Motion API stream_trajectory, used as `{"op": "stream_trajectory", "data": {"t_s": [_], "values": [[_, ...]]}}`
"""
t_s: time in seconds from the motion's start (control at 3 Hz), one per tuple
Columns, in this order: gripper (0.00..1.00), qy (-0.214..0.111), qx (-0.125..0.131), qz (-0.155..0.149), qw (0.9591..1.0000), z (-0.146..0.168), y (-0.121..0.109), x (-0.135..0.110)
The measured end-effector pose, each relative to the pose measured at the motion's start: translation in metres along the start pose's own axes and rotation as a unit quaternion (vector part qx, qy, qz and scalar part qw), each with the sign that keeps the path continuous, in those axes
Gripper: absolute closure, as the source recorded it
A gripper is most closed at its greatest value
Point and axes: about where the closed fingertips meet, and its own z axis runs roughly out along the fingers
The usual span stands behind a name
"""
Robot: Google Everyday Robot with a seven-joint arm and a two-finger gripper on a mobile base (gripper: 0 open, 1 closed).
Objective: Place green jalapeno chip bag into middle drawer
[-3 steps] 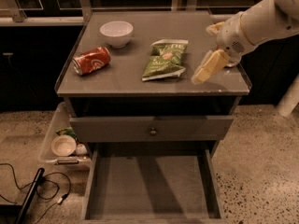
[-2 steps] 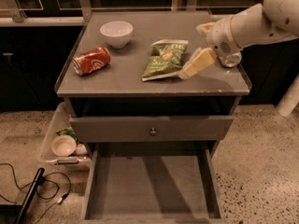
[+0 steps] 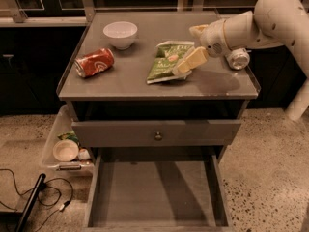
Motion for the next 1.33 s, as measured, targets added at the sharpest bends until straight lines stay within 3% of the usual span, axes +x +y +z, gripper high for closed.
{"op": "stream_trajectory", "data": {"t_s": [0.33,1.0,1.33], "values": [[0.00,0.003,-0.024,0.009,0.9997,0.025,-0.004,0.007],[0.00,0.050,-0.079,0.018,0.9955,0.062,0.003,0.025],[0.19,0.051,-0.081,0.018,0.9953,0.062,0.004,0.025]]}}
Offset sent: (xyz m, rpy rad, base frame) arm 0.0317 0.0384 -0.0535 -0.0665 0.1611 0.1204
